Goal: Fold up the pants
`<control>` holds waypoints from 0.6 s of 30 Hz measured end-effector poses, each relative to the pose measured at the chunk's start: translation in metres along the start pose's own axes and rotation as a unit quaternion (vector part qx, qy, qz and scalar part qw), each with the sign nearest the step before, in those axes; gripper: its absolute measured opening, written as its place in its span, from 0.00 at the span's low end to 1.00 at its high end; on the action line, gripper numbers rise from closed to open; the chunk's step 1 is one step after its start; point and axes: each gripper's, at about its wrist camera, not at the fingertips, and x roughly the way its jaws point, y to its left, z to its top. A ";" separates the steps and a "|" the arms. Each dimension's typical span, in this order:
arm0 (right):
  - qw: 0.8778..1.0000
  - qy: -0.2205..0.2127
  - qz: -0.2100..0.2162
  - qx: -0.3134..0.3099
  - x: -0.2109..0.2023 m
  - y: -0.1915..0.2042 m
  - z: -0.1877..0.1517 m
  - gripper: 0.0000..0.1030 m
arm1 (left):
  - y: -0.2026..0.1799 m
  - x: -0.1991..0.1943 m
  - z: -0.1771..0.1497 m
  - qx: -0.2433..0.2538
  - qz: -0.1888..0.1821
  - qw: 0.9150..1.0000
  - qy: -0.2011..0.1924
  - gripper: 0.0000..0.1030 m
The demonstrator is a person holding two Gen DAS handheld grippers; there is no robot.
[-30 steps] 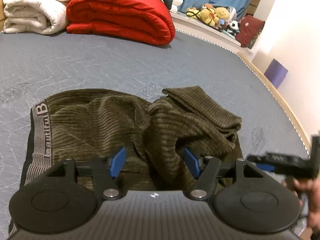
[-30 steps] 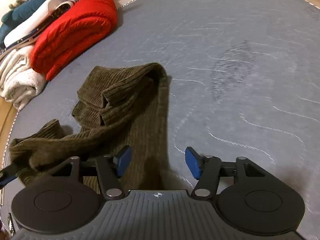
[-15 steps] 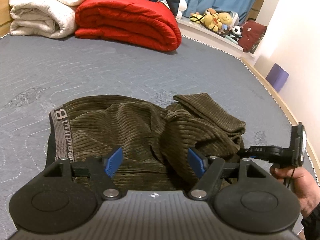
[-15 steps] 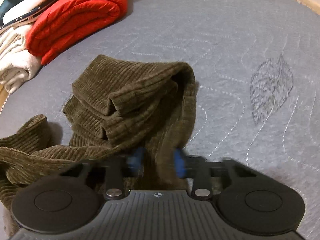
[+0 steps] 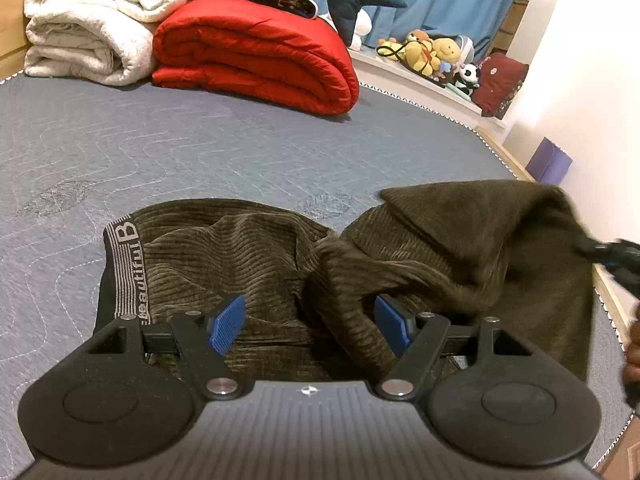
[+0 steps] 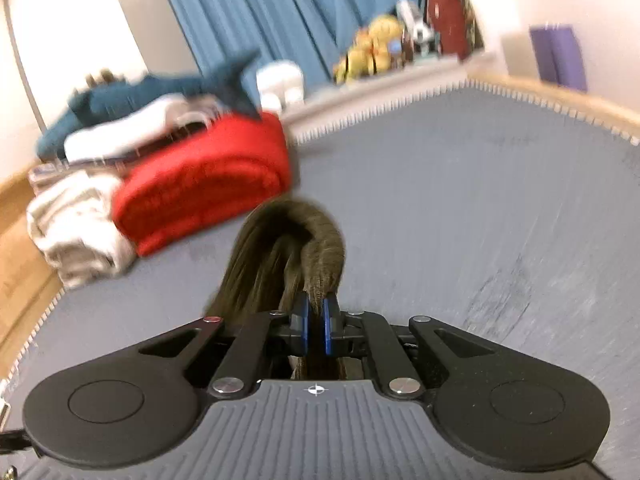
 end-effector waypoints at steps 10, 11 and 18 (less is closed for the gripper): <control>0.998 0.002 -0.063 -0.026 -0.093 -0.054 0.006 0.07 | -0.009 0.006 0.002 -0.002 -0.011 1.000 0.002 0.74; 0.996 0.024 -0.089 -0.016 -0.094 -0.067 0.004 0.07 | -0.011 0.007 0.001 -0.001 -0.013 1.000 0.003 0.74; 0.965 0.184 -0.183 0.037 -0.093 -0.144 -0.034 0.07 | -0.020 0.013 0.000 0.003 -0.020 1.000 0.007 0.74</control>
